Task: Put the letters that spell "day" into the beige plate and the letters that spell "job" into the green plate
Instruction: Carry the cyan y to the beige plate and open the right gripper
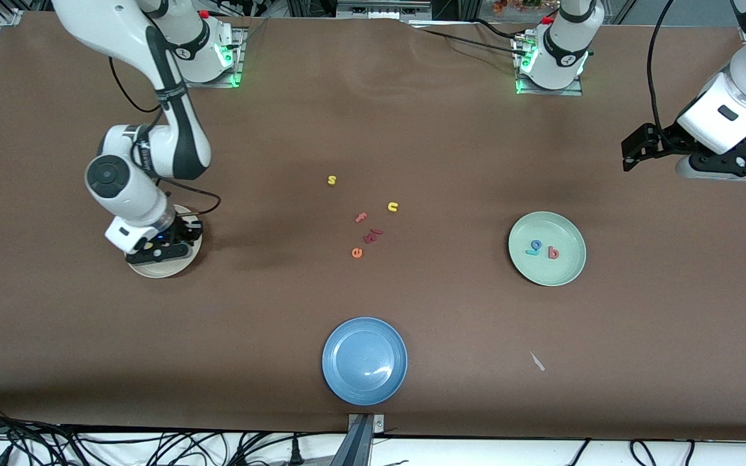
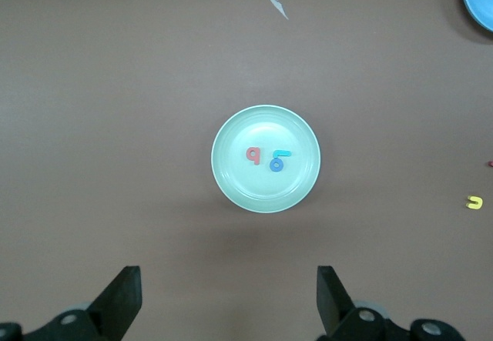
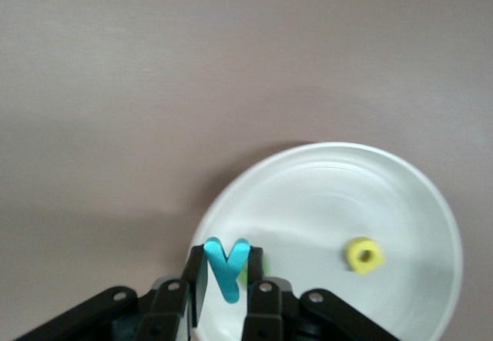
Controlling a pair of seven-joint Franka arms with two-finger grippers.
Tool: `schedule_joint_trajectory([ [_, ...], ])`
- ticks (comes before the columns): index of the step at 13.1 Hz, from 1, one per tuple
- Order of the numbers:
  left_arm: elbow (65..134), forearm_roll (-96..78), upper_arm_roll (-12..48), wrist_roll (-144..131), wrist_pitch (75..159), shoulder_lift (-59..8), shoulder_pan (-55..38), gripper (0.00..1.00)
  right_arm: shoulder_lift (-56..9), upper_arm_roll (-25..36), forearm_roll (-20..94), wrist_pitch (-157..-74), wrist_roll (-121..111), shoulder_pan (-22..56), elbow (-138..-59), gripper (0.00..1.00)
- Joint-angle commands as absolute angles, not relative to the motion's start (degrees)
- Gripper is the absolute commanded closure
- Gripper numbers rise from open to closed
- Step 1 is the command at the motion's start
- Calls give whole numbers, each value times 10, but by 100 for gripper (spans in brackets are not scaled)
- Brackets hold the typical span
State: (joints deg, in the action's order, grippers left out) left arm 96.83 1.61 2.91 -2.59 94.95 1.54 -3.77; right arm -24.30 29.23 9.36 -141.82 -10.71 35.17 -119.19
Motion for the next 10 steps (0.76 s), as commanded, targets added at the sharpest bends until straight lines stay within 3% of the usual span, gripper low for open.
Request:
schedule_joint_trajectory([
  [1, 947, 24, 29, -15, 935, 5, -44, 0, -249, 290, 89, -1412, -162, 308, -1176, 72],
  [2, 947, 24, 29, -15, 934, 5, -45, 0, -255, 289, 96, -1412, -166, 300, -1173, 18],
  [3, 947, 24, 29, -15, 934, 5, -45, 0, -257, 288, 97, -1412, -166, 300, -1170, 0],
  [10, 947, 23, 30, -16, 931, 5, -47, 0, -252, 279, 98, -1290, -100, 319, -1109, 0],
])
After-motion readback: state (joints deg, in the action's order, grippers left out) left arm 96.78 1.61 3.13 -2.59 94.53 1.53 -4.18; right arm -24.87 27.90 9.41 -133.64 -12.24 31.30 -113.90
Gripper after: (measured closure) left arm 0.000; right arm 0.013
